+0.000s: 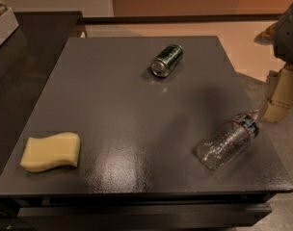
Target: Pick sponge
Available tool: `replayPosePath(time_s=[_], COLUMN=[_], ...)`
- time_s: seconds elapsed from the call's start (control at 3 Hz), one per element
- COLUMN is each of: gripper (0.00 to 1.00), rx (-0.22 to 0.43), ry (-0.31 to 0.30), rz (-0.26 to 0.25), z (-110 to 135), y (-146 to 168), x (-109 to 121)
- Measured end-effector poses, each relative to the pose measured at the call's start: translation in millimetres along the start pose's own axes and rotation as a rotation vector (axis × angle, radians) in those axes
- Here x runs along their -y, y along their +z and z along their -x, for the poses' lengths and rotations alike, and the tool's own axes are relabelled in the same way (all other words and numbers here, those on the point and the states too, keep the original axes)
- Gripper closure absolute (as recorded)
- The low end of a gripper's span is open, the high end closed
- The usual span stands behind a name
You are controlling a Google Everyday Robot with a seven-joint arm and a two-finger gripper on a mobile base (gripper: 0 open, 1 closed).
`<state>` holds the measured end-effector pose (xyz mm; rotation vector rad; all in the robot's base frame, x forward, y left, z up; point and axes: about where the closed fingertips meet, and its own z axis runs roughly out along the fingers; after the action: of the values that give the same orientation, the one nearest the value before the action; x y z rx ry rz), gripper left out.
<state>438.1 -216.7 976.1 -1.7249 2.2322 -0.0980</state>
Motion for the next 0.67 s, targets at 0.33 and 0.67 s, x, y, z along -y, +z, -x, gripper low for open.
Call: replayPosePath(time_s=[0.33,0.67], gripper=[0.0,0.0], rx=[0.0,0.023], ry=[0.0,-0.042], rz=[0.0,0.0], z=[0.0,12.8], y=[0.0,-1.3], x=[0.0,-2.6])
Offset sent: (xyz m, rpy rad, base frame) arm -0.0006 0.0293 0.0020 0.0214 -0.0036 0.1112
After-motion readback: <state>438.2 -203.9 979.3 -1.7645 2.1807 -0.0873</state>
